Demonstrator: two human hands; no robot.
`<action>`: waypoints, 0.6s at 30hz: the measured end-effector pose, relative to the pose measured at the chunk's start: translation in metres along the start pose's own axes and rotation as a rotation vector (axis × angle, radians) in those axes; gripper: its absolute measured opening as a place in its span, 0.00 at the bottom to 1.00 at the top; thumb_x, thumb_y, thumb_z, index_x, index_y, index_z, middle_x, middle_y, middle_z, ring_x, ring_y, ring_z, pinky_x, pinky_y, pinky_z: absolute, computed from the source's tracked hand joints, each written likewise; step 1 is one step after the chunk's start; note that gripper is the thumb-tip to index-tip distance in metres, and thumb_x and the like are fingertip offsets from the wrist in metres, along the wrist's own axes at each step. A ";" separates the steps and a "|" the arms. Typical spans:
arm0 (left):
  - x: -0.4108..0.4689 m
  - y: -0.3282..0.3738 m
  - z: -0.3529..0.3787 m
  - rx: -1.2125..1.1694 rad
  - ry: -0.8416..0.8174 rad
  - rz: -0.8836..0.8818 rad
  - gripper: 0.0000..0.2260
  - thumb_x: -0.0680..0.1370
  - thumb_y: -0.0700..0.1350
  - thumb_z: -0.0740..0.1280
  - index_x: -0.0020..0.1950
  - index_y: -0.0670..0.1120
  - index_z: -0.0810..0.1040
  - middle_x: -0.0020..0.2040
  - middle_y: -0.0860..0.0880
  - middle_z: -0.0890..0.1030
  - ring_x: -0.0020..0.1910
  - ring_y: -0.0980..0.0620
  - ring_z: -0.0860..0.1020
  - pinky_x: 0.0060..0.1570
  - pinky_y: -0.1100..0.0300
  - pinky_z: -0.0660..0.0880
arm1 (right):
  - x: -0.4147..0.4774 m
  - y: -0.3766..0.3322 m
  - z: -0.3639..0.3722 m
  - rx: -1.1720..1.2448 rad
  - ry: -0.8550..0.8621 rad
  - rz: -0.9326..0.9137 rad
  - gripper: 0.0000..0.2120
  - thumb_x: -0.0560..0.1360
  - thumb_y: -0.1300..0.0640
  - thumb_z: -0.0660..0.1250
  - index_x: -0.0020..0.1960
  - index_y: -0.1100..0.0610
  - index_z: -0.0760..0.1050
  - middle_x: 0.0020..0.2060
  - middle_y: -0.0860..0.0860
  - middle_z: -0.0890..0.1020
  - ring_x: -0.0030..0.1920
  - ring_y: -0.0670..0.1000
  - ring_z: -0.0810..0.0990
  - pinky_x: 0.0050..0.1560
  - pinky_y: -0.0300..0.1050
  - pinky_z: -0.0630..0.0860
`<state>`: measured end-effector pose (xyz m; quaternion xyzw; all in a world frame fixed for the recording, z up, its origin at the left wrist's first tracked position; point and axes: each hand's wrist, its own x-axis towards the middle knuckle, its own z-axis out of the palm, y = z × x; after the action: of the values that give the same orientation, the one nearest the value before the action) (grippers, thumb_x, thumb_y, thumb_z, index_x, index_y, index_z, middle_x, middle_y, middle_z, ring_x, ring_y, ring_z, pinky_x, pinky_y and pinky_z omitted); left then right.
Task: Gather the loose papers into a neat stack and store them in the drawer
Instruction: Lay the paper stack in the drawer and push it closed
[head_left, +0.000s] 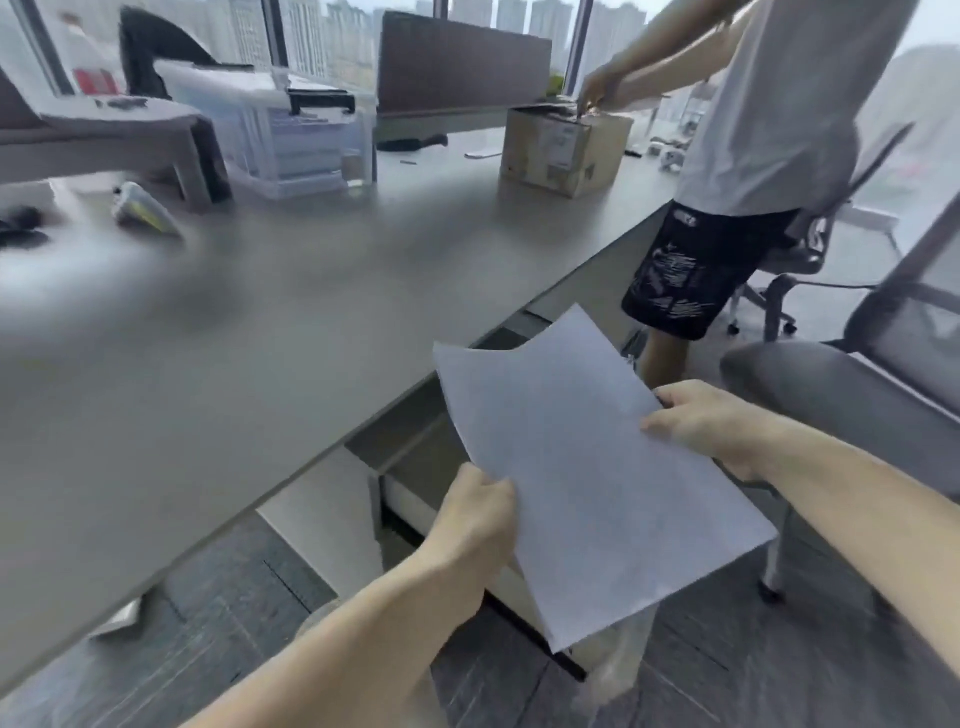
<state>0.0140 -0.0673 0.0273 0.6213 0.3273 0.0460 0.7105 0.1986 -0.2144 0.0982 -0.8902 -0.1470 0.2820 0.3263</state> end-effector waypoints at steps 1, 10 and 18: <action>0.005 -0.007 0.003 0.042 -0.015 -0.016 0.15 0.82 0.39 0.58 0.56 0.49 0.84 0.45 0.53 0.89 0.41 0.55 0.86 0.31 0.64 0.79 | 0.011 0.006 0.002 -0.051 -0.011 0.024 0.06 0.76 0.65 0.67 0.50 0.63 0.82 0.45 0.60 0.89 0.44 0.61 0.89 0.47 0.57 0.86; 0.037 -0.025 -0.010 0.567 -0.222 -0.124 0.18 0.81 0.56 0.66 0.46 0.40 0.81 0.38 0.46 0.86 0.26 0.53 0.81 0.30 0.61 0.78 | 0.090 0.024 0.020 -0.539 -0.152 0.056 0.08 0.71 0.60 0.63 0.45 0.50 0.77 0.38 0.43 0.75 0.41 0.55 0.78 0.34 0.39 0.73; 0.059 -0.031 -0.040 1.296 -0.101 0.208 0.22 0.75 0.63 0.68 0.63 0.53 0.78 0.65 0.52 0.76 0.70 0.48 0.69 0.71 0.52 0.63 | 0.153 0.016 0.060 -0.726 -0.145 -0.004 0.17 0.75 0.56 0.67 0.61 0.63 0.77 0.48 0.57 0.82 0.47 0.57 0.82 0.43 0.45 0.76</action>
<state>0.0289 -0.0120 -0.0254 0.9531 0.1933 -0.1214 0.1989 0.2864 -0.1285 -0.0122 -0.9253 -0.2621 0.2732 -0.0216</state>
